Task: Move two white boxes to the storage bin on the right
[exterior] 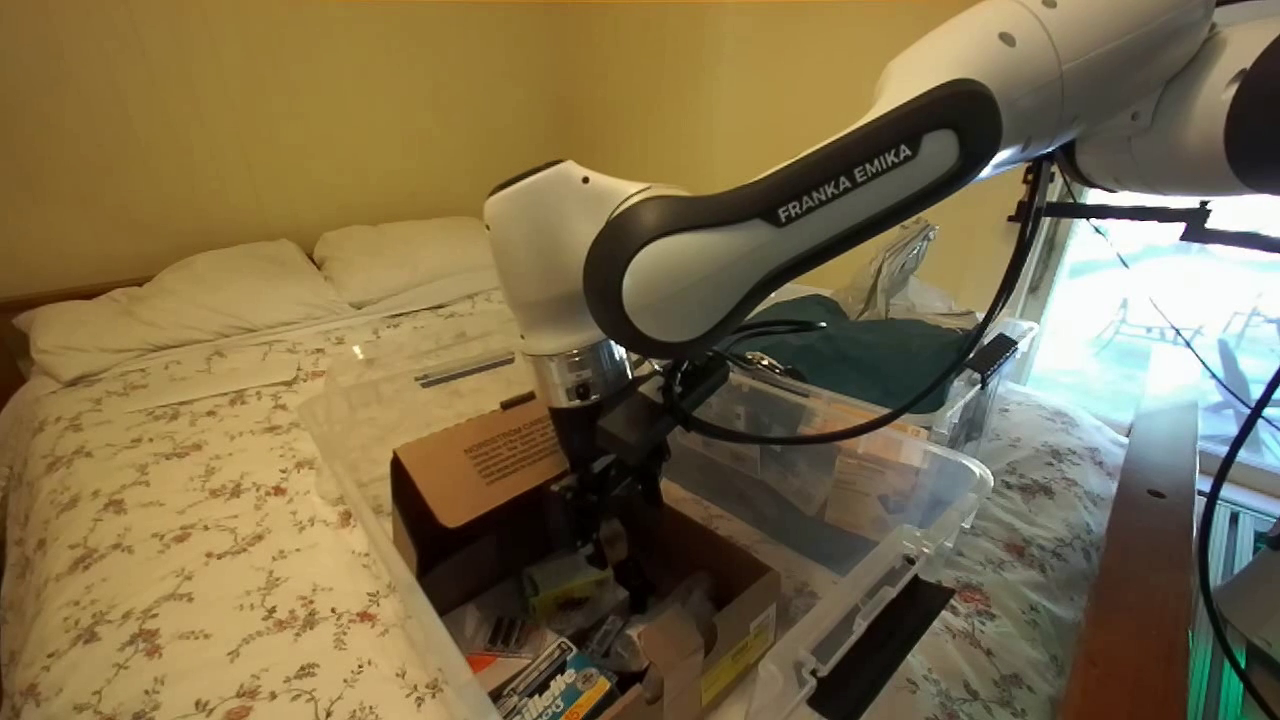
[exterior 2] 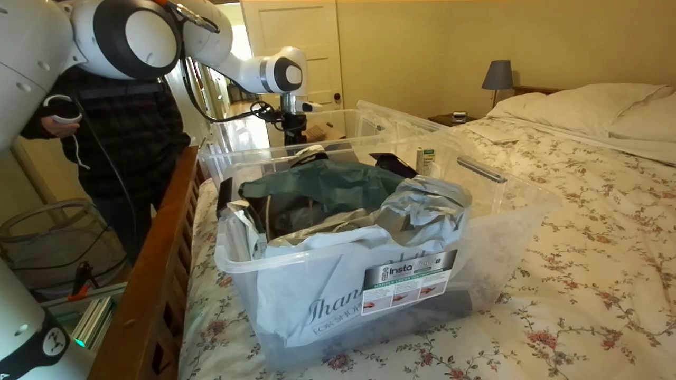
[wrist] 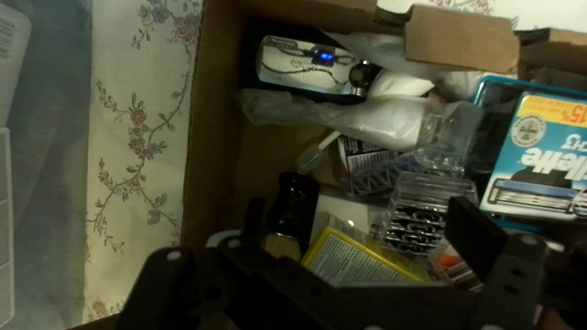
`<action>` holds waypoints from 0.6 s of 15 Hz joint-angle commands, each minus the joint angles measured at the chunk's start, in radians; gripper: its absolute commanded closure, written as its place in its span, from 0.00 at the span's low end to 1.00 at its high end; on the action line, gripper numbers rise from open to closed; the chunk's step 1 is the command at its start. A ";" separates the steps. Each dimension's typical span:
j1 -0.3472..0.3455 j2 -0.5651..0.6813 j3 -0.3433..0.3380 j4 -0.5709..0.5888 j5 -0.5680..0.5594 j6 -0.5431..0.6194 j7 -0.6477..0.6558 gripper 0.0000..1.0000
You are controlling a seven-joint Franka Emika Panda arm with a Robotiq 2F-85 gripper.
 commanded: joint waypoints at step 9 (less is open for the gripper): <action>-0.005 0.059 0.072 0.032 0.118 0.023 0.016 0.00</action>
